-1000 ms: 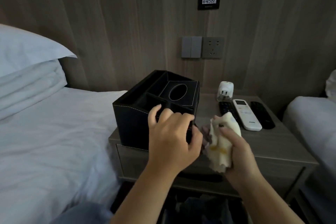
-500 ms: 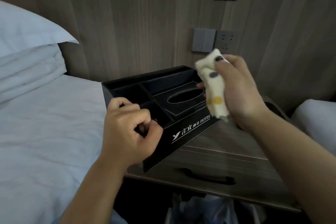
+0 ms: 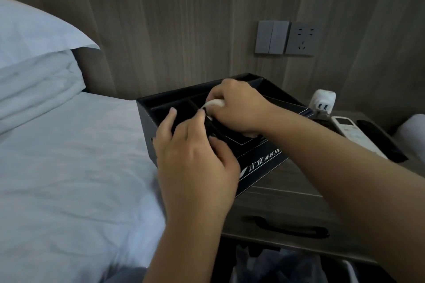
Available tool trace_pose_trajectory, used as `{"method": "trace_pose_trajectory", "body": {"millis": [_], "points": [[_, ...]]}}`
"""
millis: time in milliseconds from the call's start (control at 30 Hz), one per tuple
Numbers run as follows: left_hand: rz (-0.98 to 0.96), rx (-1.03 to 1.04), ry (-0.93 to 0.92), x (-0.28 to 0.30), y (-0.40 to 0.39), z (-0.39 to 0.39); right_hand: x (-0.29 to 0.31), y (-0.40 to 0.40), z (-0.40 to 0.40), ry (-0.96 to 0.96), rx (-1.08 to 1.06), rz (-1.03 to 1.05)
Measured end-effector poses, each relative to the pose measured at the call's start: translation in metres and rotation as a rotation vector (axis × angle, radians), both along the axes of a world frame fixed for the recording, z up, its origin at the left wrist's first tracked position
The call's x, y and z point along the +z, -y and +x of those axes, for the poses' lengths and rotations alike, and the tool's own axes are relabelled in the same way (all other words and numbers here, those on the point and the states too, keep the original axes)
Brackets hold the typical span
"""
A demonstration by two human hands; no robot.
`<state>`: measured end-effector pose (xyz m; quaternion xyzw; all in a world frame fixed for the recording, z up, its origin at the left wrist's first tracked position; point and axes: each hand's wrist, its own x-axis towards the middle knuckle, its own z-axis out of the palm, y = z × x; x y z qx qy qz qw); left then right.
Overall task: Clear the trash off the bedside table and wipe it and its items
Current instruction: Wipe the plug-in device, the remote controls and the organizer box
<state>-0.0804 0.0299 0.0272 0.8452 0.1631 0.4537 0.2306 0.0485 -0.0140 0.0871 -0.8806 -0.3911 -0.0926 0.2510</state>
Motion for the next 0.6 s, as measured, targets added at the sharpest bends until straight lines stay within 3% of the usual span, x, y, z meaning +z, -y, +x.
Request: {"method": "trace_pose_trajectory", "body": {"millis": [300,400,500,600], "points": [[-0.028,-0.031,0.034,0.003,-0.008,0.001,0.011,0.023,0.000,-0.149,0.282,-0.075],[-0.044,-0.042,0.010,0.003,-0.015,0.003,0.016,0.028,0.008,-0.162,0.234,-0.009],[-0.048,-0.093,-0.005,0.005,-0.025,0.009,0.010,0.012,0.014,-0.001,0.089,0.107],[-0.060,-0.117,-0.001,0.008,-0.034,0.012,-0.001,-0.006,0.012,0.040,0.070,0.034]]}}
